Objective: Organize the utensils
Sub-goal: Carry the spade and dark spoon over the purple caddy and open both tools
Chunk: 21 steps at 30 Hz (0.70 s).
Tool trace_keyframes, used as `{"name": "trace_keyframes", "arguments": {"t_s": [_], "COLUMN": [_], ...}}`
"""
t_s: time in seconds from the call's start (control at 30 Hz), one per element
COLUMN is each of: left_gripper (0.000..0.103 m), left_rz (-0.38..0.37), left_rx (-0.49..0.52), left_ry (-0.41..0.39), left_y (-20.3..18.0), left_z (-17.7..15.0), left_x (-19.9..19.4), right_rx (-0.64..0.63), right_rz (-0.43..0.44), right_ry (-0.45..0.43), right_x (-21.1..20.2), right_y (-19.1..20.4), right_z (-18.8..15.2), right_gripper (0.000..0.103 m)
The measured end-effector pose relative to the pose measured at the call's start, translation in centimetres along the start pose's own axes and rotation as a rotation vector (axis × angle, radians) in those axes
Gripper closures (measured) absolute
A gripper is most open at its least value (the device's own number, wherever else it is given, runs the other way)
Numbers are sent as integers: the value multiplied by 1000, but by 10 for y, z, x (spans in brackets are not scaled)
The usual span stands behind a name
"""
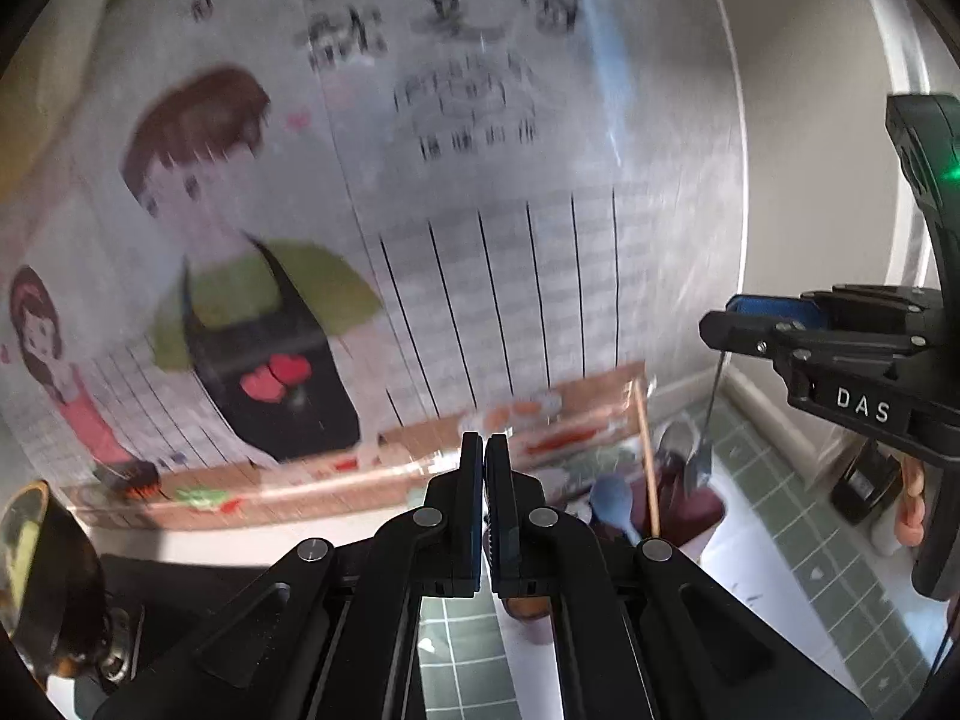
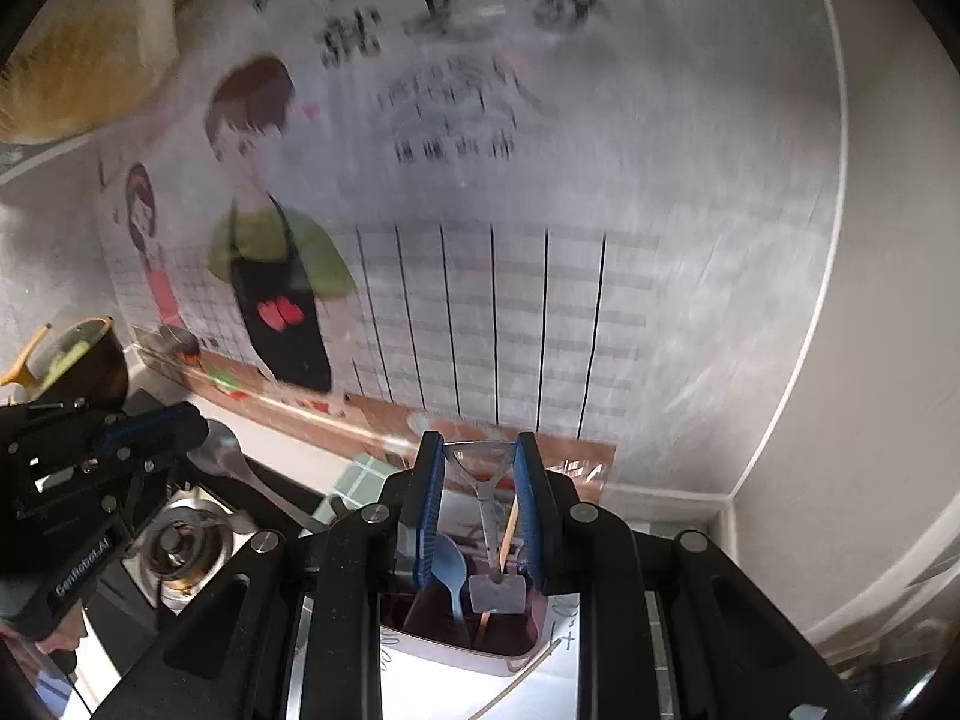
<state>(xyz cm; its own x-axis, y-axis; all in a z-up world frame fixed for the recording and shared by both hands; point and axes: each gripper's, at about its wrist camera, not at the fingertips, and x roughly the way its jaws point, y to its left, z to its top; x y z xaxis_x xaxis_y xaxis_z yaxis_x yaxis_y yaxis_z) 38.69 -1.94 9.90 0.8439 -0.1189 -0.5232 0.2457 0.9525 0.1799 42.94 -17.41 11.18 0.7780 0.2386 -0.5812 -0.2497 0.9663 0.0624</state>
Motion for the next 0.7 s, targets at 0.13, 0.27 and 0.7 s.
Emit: {"name": "trace_keyframes", "arguments": {"t_s": [0.13,0.27,0.7], "left_gripper": [102,102,69], "left_rz": [-24,-60,-123], "left_rx": [-18,-28,-163], "left_ry": [68,136,133], "left_y": [-4,-9,-10], "left_z": [-21,-39,-56], "left_x": [36,65,52], "right_rx": [6,45,17], "right_rz": [-8,12,32], "right_ry": [76,159,208], "right_x": [40,67,36], "right_y": [0,-7,-23], "right_z": [-22,-42,-69], "right_gripper": [81,81,34]}}
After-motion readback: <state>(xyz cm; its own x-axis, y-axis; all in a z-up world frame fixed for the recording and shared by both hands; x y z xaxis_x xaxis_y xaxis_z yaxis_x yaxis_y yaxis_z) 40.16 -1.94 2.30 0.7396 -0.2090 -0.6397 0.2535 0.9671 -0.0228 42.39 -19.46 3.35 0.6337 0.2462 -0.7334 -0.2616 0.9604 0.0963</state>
